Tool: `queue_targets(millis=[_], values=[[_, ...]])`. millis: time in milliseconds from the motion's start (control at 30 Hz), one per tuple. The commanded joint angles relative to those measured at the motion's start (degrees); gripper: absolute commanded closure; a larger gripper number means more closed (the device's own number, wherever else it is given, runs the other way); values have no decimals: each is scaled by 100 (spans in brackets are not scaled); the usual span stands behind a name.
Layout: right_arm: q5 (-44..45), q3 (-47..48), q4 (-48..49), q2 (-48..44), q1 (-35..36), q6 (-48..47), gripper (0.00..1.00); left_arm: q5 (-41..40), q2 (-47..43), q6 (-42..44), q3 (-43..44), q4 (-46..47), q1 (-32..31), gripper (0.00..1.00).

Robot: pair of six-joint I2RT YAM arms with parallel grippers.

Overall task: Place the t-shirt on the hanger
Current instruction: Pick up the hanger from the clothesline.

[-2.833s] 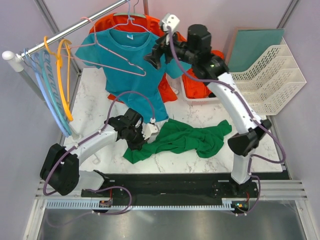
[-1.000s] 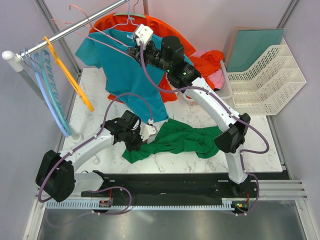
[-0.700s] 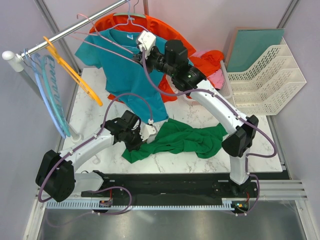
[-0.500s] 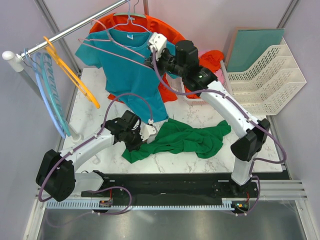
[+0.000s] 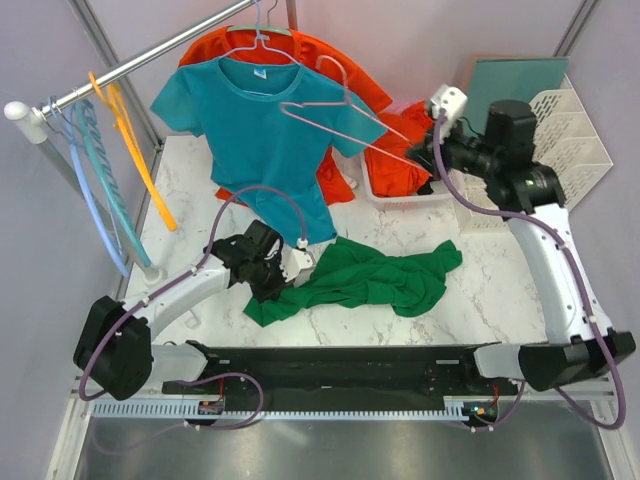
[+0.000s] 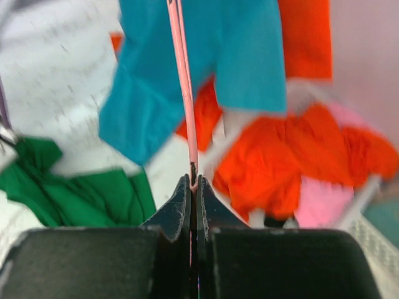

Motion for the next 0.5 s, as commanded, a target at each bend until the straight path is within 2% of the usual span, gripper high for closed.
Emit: queue_targets(millis=[0,33,167,200,233,333,467], values=[[-737,-531,-1750,-646,-1015,-1233,100,65,-61,29,225,282,27,93],[-825,-540,-2441,-665,-1409,-1542,100,56,-87,-6,234,343,54,93],[-1500,-435,-4106,-517,-2439,-2957,100,48,-141,-67,426,598,220,93],[-1624,-374,-4501,-437,-2615,-3830,100,56,-88,-120,488,616,299,94],[-1721,-286,-5235,-271,-2930,-4117,100,108,-35,-147,559,634,378,94],[-1696,-723,-5234,-444,-3240,-4610,100,153,228,-199,866,634,721,94],[-1827,-1137,-5243,-507,-3250,-4788,100,-487,448,-252,1051,879,809,97]])
